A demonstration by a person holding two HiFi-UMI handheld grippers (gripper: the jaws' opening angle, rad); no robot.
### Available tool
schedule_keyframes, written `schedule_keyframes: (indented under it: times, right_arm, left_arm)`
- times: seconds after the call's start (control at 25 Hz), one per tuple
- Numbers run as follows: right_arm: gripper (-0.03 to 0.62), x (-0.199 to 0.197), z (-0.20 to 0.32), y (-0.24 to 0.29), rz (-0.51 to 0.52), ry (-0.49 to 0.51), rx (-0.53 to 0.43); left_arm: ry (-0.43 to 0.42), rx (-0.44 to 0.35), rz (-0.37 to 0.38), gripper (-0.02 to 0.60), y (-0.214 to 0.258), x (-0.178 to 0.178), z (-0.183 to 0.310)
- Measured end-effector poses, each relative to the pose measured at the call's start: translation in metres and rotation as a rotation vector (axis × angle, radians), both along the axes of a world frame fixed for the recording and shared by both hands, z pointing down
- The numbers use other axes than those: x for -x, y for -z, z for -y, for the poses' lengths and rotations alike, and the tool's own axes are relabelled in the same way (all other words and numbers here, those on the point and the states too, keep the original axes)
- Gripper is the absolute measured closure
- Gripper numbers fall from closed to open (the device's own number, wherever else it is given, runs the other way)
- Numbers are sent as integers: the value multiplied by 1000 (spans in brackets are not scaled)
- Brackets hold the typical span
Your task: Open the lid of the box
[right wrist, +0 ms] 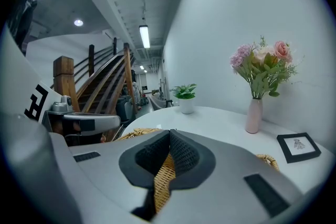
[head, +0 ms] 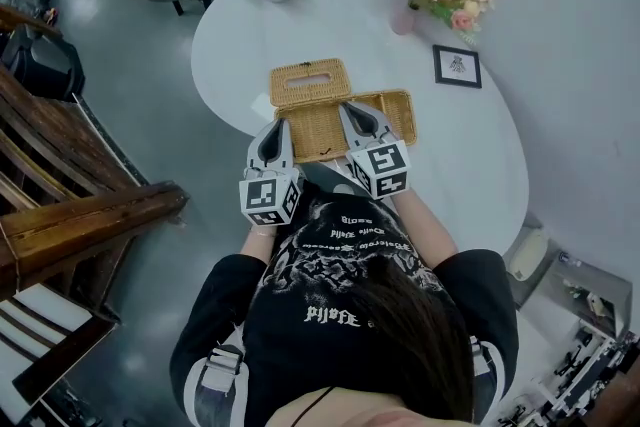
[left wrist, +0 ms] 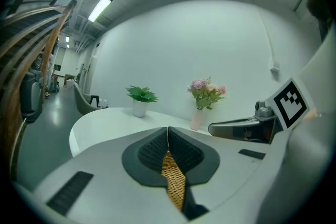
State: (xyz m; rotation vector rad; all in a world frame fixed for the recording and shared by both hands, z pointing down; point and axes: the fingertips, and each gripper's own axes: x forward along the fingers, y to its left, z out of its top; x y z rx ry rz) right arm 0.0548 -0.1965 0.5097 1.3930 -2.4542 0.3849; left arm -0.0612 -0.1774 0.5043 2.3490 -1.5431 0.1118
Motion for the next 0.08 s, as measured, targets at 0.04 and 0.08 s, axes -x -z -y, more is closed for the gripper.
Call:
schedule_keyframes:
  times: [0.04,0.08]
  right_arm:
    - [569,-1,0,-1,-2,0,1]
    - [569,-2,0,-1,-3,0,2]
  left_arm:
    - [-1,0,0,558,0,-1,0]
    - [-2,0,0,558,0,-2,1]
